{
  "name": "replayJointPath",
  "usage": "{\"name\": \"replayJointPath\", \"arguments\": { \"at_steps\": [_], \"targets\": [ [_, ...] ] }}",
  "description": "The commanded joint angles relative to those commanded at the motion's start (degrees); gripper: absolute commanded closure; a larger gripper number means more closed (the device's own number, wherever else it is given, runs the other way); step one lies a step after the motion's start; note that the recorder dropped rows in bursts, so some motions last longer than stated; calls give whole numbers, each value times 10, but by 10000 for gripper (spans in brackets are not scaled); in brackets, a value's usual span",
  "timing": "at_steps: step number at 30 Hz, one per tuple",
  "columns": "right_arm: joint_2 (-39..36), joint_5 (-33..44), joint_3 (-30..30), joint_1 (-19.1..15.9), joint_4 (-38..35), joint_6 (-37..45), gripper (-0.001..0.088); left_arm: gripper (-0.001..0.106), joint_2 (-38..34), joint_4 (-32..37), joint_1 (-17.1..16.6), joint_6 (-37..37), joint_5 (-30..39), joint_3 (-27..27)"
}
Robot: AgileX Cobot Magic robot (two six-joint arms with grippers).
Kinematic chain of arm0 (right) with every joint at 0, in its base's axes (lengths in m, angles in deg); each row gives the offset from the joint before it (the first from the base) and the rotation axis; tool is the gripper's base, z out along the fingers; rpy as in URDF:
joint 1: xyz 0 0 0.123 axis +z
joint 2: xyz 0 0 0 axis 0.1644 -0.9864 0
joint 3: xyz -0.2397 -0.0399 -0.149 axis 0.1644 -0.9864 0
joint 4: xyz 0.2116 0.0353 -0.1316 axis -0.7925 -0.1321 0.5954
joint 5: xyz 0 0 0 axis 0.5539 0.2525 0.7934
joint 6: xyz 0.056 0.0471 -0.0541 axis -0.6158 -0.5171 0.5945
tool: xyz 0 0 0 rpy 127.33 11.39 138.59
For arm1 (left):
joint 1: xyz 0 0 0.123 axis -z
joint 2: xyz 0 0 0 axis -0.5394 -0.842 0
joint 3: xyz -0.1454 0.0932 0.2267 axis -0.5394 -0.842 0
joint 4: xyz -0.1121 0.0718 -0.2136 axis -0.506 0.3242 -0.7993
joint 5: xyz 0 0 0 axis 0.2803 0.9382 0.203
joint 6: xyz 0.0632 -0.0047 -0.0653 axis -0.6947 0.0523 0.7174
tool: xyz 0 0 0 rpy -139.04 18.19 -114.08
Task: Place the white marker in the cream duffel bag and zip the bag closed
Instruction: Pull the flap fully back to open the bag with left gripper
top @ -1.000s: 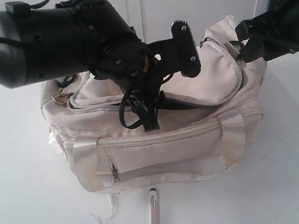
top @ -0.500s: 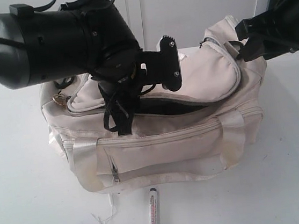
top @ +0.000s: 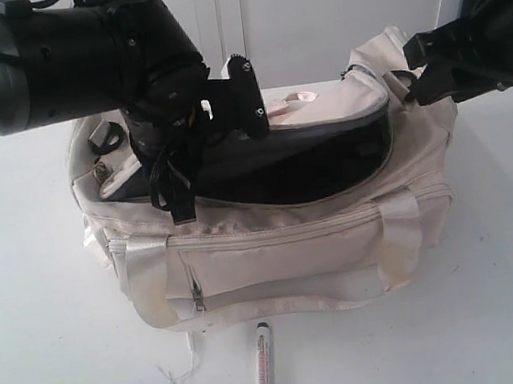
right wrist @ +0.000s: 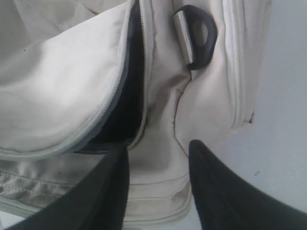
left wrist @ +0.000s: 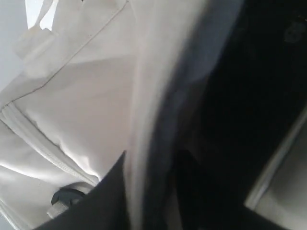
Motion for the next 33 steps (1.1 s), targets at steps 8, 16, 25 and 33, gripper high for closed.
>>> {"name": "replayJointPath", "arguments": {
  "at_steps": [8, 16, 25, 33],
  "targets": [
    [0, -2, 0, 0, 0, 0, 478, 1053, 30, -23, -1, 28, -58, 1],
    [3, 9, 0, 0, 0, 0, 478, 1053, 35, -221, -62, -8, -96, 43],
    [34, 16, 0, 1, -2, 0, 478, 1053, 35, -389, -122, -103, -111, 61],
    [55, 54, 0, 2, -38, 15, 478, 1053, 35, -421, -142, -107, -165, 61]
  ]
}}
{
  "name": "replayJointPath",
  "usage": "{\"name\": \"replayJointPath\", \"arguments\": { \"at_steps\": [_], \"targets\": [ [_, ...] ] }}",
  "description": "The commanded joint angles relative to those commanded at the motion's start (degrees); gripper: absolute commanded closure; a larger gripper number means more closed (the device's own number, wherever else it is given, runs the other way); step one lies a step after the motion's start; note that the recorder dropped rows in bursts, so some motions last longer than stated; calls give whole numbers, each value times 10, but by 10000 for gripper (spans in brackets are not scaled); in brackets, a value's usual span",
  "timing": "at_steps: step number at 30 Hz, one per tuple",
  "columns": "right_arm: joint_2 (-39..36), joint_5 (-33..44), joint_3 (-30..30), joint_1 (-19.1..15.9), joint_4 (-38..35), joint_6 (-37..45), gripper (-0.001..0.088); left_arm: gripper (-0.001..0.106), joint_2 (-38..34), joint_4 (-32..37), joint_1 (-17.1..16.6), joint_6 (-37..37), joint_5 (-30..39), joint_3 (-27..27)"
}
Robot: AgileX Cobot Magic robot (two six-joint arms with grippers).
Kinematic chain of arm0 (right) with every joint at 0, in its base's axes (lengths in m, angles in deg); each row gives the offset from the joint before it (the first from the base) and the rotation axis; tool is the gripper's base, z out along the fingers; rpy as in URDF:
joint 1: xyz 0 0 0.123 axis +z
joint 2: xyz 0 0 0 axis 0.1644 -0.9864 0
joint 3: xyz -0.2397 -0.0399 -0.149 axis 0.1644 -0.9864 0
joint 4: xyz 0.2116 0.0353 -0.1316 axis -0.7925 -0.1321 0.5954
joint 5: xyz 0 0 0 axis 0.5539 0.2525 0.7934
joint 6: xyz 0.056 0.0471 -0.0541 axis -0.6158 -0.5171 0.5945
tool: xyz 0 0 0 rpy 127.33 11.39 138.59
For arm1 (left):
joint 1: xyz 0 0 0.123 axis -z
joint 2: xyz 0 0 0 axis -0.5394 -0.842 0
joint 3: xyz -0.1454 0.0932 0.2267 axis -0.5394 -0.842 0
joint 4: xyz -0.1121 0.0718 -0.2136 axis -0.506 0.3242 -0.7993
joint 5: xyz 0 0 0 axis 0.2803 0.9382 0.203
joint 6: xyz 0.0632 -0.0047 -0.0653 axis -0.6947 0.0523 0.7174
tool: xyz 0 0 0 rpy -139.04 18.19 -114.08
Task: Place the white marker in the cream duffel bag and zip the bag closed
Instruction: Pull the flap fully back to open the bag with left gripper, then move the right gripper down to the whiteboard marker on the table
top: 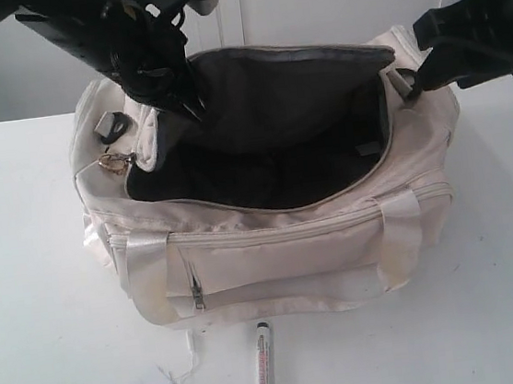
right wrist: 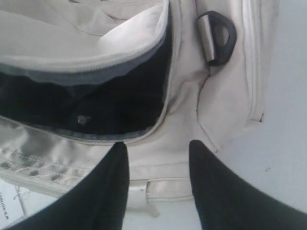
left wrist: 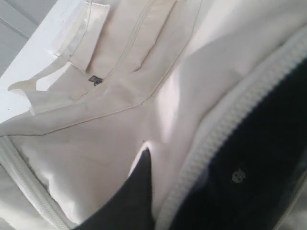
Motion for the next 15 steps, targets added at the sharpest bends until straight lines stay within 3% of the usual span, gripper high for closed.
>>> {"name": "replayJointPath", "arguments": {
  "at_steps": [5, 15],
  "targets": [
    [1, 33, 0, 0, -51, 39, 487, 1053, 0, 0, 0, -1, -52, 0],
    [1, 71, 0, 45, -81, 66, 777, 1053, 0, 2, 0, -1, -63, 0]
  ]
}}
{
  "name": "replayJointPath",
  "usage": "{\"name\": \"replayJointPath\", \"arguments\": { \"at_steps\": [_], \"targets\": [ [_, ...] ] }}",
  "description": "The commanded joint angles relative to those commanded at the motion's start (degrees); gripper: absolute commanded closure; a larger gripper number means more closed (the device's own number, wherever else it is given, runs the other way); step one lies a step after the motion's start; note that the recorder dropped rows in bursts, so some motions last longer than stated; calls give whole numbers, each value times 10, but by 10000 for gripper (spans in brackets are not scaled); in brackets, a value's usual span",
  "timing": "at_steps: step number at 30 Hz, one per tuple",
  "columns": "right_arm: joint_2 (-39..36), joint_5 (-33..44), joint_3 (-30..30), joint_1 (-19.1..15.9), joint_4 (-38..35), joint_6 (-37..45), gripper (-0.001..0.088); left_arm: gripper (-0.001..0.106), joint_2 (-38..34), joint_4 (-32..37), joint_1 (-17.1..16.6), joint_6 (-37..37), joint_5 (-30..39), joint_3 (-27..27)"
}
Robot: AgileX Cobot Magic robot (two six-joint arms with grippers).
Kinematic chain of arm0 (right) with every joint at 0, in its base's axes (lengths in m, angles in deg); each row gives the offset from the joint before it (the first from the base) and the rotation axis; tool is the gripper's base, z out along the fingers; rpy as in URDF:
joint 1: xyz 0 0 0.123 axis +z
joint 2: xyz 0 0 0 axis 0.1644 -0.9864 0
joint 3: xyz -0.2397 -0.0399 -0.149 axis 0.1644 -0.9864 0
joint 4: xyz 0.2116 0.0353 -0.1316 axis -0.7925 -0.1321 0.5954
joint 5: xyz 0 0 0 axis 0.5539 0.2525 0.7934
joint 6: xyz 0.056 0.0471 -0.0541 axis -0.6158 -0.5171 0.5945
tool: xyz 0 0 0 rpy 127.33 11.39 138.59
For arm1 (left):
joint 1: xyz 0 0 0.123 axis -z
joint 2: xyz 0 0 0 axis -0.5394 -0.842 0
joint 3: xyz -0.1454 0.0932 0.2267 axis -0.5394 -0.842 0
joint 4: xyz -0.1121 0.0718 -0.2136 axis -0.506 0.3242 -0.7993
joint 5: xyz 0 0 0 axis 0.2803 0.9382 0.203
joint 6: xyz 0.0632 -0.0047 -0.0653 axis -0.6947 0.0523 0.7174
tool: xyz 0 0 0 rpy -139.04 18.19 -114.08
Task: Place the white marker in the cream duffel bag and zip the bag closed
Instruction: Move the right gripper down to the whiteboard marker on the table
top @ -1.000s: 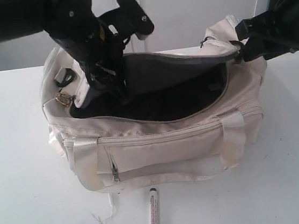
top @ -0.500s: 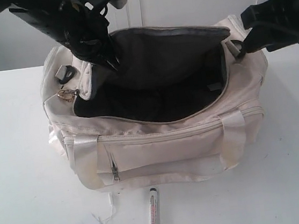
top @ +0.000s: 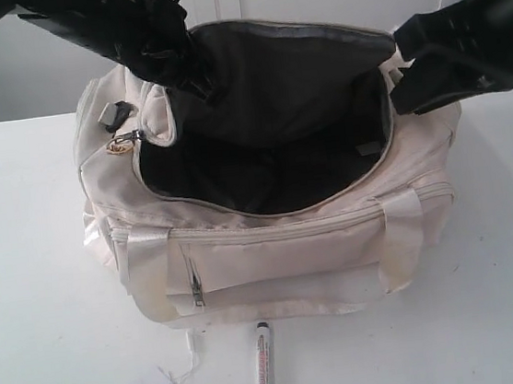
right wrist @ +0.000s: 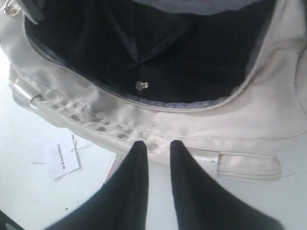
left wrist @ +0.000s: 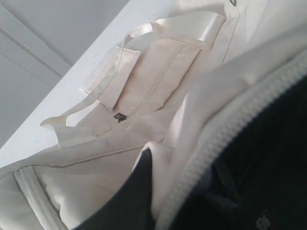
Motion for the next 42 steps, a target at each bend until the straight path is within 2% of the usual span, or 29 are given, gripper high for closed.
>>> {"name": "replayJointPath", "arguments": {
  "at_steps": [4, 13, 24, 31, 34, 37, 42],
  "targets": [
    [0, 12, 0, 24, 0, 21, 868, 1053, 0, 0, 0, 0, 0, 0],
    [0, 20, -5, 83, 1, 28, 868, 1053, 0, 14, 0, -1, 11, 0],
    [0, 15, -85, 174, 1, 108, 868, 1053, 2, 18, 0, -8, 44, 0],
    [0, 8, -126, 206, 4, 150, 868, 1053, 5, 1, 0, -28, 54, 0],
    [0, 6, -134, 206, 2, 150, 868, 1053, 5, -33, 0, -57, 69, 0],
    [0, 5, -134, 206, -1, 130, 868, 1053, 5, -98, -9, -109, 87, 0],
    [-1, 1, -134, 214, 5, 87, 868, 1053, 5, -213, -40, -175, 115, 11]
  ]
}}
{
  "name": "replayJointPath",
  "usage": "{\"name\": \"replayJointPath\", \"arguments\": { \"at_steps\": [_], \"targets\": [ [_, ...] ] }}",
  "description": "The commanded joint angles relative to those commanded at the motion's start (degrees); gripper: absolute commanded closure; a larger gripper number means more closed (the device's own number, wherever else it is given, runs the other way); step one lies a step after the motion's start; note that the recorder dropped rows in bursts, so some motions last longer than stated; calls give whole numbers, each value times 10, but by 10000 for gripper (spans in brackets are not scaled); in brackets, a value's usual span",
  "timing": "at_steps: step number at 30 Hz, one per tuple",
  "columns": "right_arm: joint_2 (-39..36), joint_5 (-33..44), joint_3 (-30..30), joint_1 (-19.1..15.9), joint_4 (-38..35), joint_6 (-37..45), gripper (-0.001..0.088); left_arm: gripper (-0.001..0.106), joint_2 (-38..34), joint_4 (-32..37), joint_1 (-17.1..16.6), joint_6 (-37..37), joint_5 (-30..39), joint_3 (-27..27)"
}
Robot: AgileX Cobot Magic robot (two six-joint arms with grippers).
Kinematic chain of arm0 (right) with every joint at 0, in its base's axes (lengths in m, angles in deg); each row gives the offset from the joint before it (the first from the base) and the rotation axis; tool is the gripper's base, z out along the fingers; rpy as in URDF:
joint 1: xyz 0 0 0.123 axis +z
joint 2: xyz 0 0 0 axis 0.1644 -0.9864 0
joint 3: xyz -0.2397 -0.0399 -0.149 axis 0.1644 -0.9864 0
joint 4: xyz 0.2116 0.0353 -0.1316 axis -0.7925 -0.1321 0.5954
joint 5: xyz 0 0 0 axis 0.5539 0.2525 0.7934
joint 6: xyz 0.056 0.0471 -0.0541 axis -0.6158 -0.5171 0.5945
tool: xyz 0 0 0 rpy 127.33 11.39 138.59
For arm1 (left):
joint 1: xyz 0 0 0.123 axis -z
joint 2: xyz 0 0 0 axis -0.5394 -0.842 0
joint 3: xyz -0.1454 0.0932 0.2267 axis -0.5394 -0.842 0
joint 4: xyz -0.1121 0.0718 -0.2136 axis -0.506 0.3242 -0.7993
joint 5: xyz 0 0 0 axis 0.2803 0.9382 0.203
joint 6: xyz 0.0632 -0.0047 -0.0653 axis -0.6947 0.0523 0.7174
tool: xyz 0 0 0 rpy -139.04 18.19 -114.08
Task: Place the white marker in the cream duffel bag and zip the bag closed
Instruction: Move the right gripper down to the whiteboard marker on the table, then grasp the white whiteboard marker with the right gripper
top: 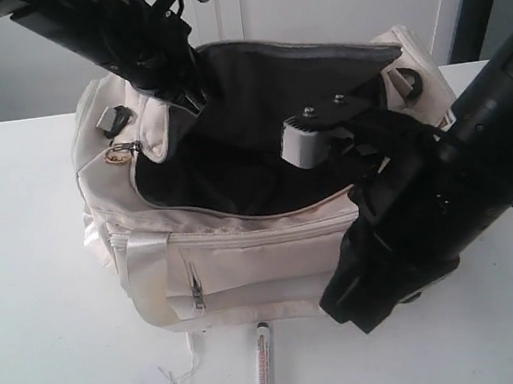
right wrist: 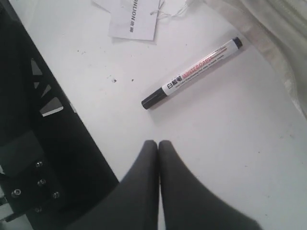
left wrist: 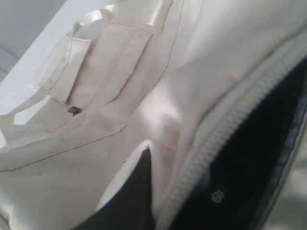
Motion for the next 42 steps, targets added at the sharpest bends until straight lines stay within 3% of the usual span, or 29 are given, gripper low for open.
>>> {"name": "replayJointPath", "arguments": {
  "at_steps": [8, 16, 18, 21, 27, 30, 42],
  "targets": [
    [-36, -71, -23, 73, 44, -125, 868, 1053, 0, -84, -35, -54, 34, 11],
    [-108, -179, -27, 183, 147, -378, 868, 1053, 0, -89, -37, -69, 78, 11],
    [-120, -191, -27, 206, 185, -432, 868, 1053, 0, -114, -49, -75, 84, 11],
    [-134, -196, -27, 231, 216, -468, 868, 1053, -1, -211, -82, -121, 107, 11],
    [-137, -220, -27, 251, 232, -518, 868, 1053, -19, -263, -100, -146, 116, 11],
    [-137, -222, -27, 260, 276, -577, 868, 1053, -46, -311, -109, -146, 131, 11],
    [-152, -242, -27, 260, 278, -616, 867, 1053, -52, -320, -118, -188, 174, 11]
  ]
}}
